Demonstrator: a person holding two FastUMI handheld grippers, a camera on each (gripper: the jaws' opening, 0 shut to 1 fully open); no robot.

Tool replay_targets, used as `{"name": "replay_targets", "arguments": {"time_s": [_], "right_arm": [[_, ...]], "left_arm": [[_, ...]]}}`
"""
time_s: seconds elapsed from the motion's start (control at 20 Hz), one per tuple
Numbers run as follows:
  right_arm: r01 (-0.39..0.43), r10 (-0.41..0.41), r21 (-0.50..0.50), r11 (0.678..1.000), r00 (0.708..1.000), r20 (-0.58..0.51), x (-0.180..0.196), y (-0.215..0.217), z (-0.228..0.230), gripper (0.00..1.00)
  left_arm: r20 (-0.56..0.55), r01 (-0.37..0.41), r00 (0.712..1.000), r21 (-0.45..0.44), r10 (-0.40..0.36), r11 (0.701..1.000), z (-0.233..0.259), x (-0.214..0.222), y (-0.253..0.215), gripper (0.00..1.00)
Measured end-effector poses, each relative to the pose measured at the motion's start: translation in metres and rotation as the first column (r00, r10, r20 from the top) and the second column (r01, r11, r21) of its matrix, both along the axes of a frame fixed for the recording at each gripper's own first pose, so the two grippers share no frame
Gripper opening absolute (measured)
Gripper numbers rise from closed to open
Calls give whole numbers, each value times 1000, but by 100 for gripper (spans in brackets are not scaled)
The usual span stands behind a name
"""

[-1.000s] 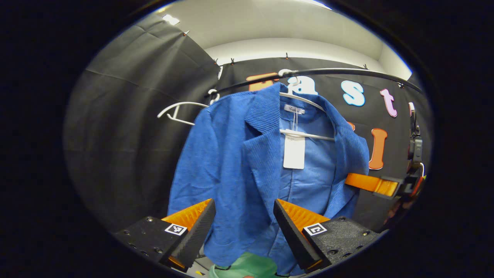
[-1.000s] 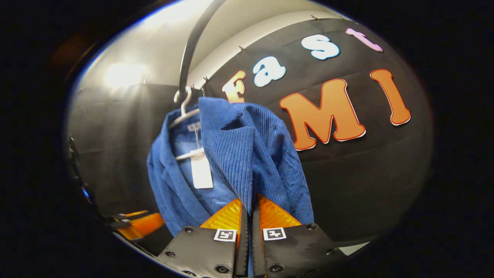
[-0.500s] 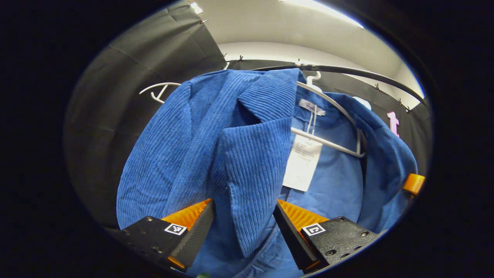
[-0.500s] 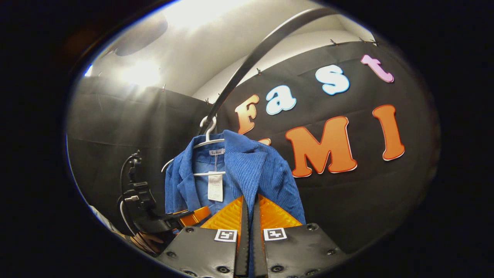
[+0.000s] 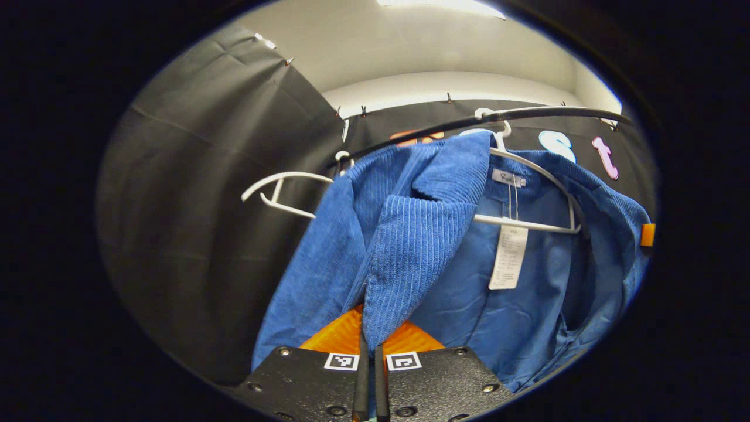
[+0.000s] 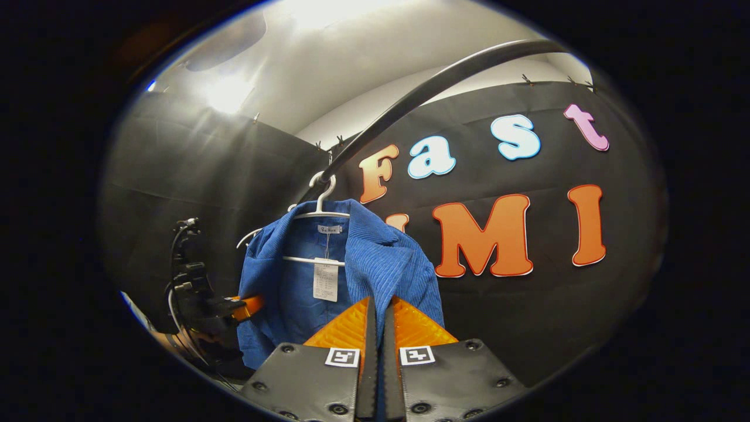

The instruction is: Grasp the clothes on the hanger with both hands and then place them into the laundry hamper below.

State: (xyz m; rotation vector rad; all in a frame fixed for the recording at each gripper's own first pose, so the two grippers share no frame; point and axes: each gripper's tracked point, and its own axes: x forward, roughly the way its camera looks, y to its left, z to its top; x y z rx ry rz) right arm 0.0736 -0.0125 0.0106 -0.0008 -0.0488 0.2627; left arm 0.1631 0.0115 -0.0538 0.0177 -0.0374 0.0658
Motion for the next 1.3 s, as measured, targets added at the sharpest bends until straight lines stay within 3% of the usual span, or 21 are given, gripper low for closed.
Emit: {"name": "replay_targets", "arguments": {"time_s": [0.3, 0.4, 0.45, 0.65, 0.85, 1.0, 1.15, 1.2, 1.3], "right_arm": [[111, -109, -14, 994, 988, 112, 21, -16, 22, 12], [82, -81, -8, 997, 990, 113, 28, -8, 19, 12], [68, -68, -1, 998, 992, 107, 29, -5, 17, 12], [51, -52, 10, 999, 993, 109, 32, -3, 18, 12], [64, -67, 32, 997, 991, 113, 36, -11, 21, 12], [70, -77, 60, 996, 991, 111, 33, -19, 23, 12], [78, -86, 77, 994, 990, 111, 31, -23, 22, 12], [75, -83, 75, 994, 990, 112, 29, -22, 22, 12], [51, -57, 61, 997, 993, 107, 25, -14, 22, 12]], "left_arm": [[128, -116, 987, 158, 97, 981, 105, -11, 53, 4], [180, -151, 977, 188, 117, 971, 145, -9, 65, 1], [209, -162, 970, 192, 121, 968, 167, -9, 72, 7], [276, -160, 956, 221, 96, 962, 239, 3, 85, 4], [332, -173, 942, 356, 49, 918, 289, 41, 88, 4], [338, -149, 941, 387, 10, 910, 298, 69, 83, 4], [298, -178, 952, 363, 67, 915, 271, 102, 103, 1], [256, -175, 963, 339, 89, 924, 250, 114, 111, 6], [172, -154, 979, 259, 111, 953, 210, 126, 125, 4]]}}
